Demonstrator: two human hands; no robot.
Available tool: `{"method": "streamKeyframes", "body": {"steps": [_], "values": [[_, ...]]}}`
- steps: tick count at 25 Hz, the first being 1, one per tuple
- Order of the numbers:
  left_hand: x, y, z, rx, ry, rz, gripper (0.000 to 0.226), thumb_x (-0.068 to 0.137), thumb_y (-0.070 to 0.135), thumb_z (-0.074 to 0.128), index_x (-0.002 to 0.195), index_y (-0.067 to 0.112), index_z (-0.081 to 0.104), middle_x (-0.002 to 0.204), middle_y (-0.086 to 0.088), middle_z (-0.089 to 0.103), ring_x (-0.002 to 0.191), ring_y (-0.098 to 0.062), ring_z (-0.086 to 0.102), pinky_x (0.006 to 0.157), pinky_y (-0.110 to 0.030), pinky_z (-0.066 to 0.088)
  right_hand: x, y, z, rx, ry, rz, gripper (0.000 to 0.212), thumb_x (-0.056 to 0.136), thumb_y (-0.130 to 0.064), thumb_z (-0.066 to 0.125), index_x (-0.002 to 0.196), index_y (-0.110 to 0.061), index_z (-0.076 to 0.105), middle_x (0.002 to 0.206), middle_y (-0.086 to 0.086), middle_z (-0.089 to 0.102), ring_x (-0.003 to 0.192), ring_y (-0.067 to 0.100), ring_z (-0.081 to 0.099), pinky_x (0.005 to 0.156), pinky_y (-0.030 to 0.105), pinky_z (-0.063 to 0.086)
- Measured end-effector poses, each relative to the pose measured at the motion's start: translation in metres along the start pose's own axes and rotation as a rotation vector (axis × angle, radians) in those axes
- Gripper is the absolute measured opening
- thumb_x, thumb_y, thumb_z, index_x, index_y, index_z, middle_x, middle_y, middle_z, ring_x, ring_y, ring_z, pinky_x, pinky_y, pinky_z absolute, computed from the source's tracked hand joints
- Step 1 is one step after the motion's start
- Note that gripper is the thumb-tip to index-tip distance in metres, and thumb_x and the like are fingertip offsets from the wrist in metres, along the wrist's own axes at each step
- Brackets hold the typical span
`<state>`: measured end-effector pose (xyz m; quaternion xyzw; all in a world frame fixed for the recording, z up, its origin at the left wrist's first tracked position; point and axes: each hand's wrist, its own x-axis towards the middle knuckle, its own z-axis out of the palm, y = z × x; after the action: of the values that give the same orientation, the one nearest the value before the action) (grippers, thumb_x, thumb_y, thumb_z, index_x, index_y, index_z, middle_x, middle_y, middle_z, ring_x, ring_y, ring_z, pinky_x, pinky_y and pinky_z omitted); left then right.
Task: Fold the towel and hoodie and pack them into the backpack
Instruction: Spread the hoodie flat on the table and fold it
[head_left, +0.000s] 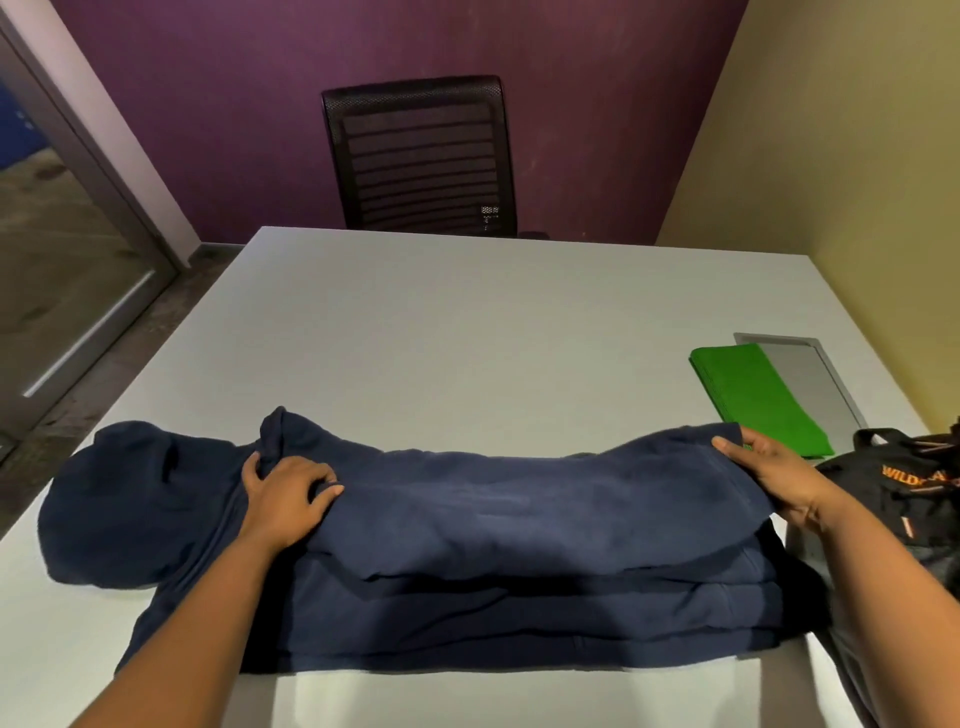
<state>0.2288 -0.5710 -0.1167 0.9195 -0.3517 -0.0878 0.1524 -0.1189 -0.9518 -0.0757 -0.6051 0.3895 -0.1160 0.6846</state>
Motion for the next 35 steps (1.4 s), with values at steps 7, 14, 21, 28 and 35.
{"method": "streamKeyframes", "body": {"steps": [7, 14, 21, 28, 35], "values": [[0.012, -0.008, -0.032, -0.027, 0.203, -0.130, 0.014, 0.090, 0.027, 0.059, 0.102, 0.022, 0.064, 0.108, -0.004, 0.063, 0.108, -0.031, 0.052, 0.089, -0.041, 0.028, 0.007, 0.004, -0.003, -0.349, 0.152, 0.054, 0.015, 0.077, -0.015, 0.070, 0.089, -0.009, 0.067, 0.091, 0.013, 0.072, 0.079, 0.024, 0.064, 0.070, 0.029, 0.053], [-0.041, 0.038, 0.017, 0.063, 0.303, 0.425, 0.069, 0.064, 0.070, 0.049, 0.108, 0.017, 0.049, 0.110, -0.001, 0.046, 0.101, -0.020, 0.043, 0.089, -0.038, 0.024, 0.025, 0.033, 0.003, -0.879, 0.410, 0.108, 0.026, 0.091, -0.016, 0.058, 0.102, 0.007, 0.065, 0.110, 0.029, 0.064, 0.105, 0.041, 0.059, 0.083, 0.036, 0.043], [-0.054, 0.074, 0.046, -0.010, 0.397, -0.179, 0.080, 0.058, 0.057, 0.069, 0.121, 0.011, 0.048, 0.124, -0.016, 0.044, 0.113, -0.032, 0.038, 0.089, -0.050, 0.030, 0.025, 0.038, 0.007, -0.918, 0.441, 0.152, 0.029, 0.091, -0.018, 0.057, 0.108, 0.004, 0.063, 0.118, 0.028, 0.061, 0.110, 0.042, 0.056, 0.090, 0.038, 0.044], [-0.065, 0.097, 0.048, -0.129, 0.339, -0.551, 0.094, 0.060, 0.009, 0.079, 0.136, 0.015, 0.025, 0.134, -0.019, 0.033, 0.117, -0.037, 0.037, 0.082, -0.049, 0.039, 0.020, 0.049, 0.011, -0.923, 0.435, 0.184, 0.033, 0.091, -0.016, 0.056, 0.118, 0.003, 0.056, 0.127, 0.027, 0.056, 0.117, 0.041, 0.052, 0.095, 0.038, 0.041], [-0.125, 0.061, 0.056, -0.060, 0.465, -0.090, 0.094, 0.040, 0.009, 0.086, 0.121, 0.010, 0.037, 0.118, -0.016, 0.037, 0.098, -0.036, 0.048, 0.069, -0.051, 0.051, 0.020, 0.049, 0.010, -0.968, 0.377, 0.200, 0.037, 0.091, -0.017, 0.057, 0.122, 0.003, 0.054, 0.131, 0.025, 0.053, 0.119, 0.039, 0.051, 0.097, 0.038, 0.040]]}}
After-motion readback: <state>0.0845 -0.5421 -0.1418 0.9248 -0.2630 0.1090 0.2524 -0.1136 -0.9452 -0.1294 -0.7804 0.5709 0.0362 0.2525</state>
